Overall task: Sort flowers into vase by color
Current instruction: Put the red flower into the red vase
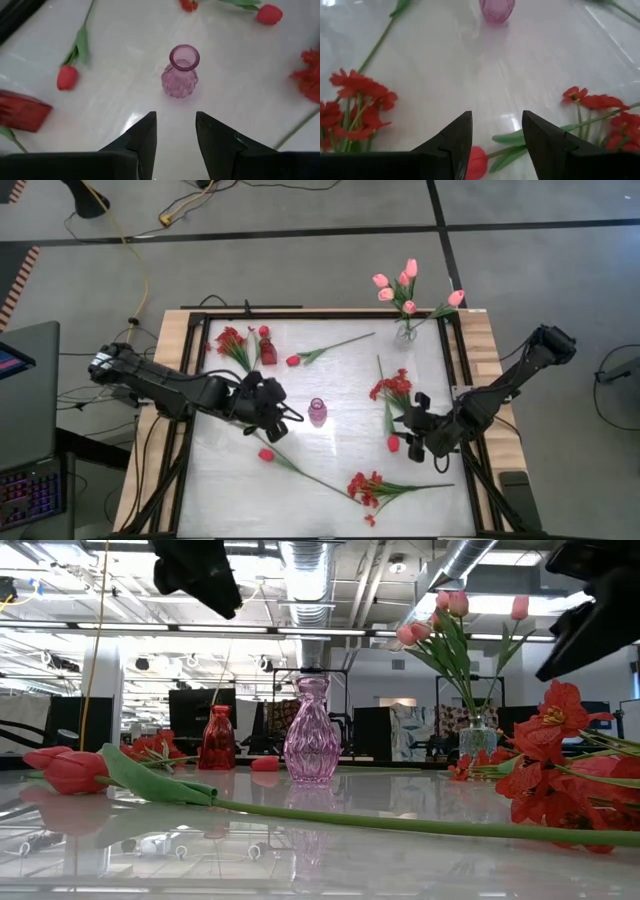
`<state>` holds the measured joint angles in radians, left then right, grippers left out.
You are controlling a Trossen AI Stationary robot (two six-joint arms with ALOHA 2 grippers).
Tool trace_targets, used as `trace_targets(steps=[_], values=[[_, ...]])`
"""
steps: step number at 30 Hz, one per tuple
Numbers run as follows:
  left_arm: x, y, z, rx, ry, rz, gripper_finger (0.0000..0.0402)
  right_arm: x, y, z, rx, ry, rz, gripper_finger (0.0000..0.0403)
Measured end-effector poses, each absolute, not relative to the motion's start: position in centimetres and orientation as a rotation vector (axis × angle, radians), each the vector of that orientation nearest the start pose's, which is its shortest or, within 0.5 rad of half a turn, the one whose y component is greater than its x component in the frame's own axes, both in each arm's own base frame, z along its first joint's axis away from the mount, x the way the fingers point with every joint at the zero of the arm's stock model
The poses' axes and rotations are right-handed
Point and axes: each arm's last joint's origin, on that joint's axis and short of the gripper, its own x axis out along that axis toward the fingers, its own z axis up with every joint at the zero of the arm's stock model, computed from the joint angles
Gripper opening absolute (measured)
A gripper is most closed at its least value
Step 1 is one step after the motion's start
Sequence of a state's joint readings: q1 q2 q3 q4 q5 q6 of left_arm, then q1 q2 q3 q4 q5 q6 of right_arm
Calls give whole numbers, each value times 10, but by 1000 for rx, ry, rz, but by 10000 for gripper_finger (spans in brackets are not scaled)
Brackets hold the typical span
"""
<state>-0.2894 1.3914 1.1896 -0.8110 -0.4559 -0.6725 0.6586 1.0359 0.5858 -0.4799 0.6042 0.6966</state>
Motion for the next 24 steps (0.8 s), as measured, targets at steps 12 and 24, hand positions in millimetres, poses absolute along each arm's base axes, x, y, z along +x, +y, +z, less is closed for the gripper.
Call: trace_targets(steps=[12,24], values=[[244,22,279,-469,1084,893,124,162,104,209,156,649,-206,198],[232,57,245,-606,1159,929,124,163,105,210,165,639,-201,198]])
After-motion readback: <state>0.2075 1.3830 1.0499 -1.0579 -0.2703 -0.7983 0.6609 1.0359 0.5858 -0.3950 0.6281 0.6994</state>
